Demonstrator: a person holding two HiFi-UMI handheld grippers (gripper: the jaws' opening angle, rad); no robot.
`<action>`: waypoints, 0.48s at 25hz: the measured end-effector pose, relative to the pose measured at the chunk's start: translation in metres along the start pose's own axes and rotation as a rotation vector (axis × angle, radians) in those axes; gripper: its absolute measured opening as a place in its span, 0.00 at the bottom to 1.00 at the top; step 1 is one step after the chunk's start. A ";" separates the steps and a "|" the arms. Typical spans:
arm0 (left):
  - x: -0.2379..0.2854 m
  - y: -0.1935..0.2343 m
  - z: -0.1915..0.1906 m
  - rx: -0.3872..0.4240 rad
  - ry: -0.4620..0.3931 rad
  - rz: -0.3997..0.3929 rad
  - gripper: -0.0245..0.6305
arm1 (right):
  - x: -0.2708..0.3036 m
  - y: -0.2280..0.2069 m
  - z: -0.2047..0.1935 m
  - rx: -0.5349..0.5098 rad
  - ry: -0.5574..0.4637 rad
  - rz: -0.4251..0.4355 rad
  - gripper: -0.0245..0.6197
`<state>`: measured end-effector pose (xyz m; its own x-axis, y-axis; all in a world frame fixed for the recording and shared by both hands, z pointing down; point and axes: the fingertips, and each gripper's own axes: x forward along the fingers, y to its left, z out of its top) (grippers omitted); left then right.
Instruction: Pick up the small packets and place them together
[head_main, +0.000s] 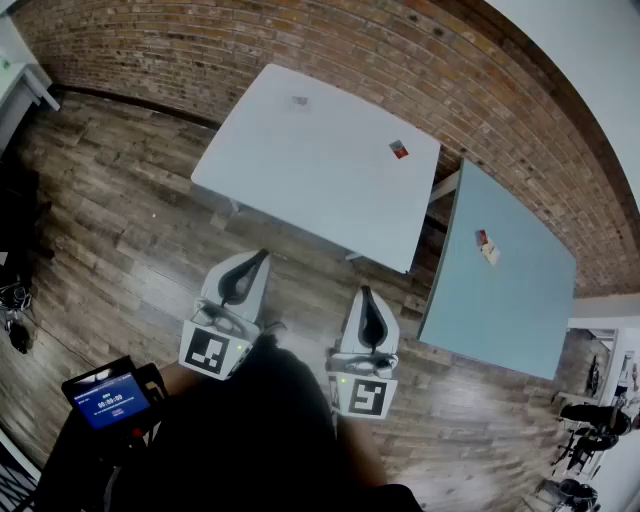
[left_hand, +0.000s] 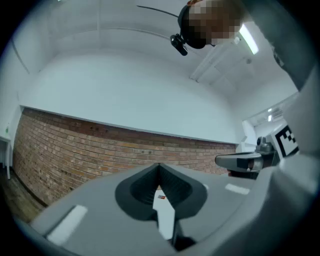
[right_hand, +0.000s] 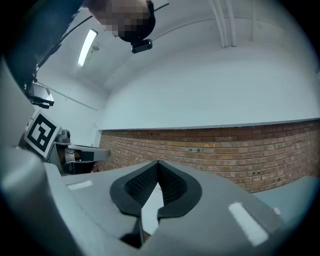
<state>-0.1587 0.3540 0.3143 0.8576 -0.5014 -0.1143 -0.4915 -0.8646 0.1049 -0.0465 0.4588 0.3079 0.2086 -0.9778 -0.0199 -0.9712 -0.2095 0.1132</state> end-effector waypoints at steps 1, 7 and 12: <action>0.001 -0.003 0.000 0.007 0.001 -0.012 0.04 | 0.000 -0.001 -0.001 -0.002 0.001 -0.001 0.04; 0.004 -0.009 -0.001 0.007 0.009 -0.030 0.04 | 0.002 -0.004 -0.005 0.011 0.013 0.001 0.04; 0.004 -0.014 0.005 0.014 -0.013 -0.021 0.04 | 0.002 -0.013 -0.003 0.026 0.016 -0.013 0.04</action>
<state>-0.1495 0.3638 0.3078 0.8659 -0.4834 -0.1288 -0.4754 -0.8753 0.0890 -0.0334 0.4591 0.3099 0.2229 -0.9748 -0.0054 -0.9710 -0.2225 0.0869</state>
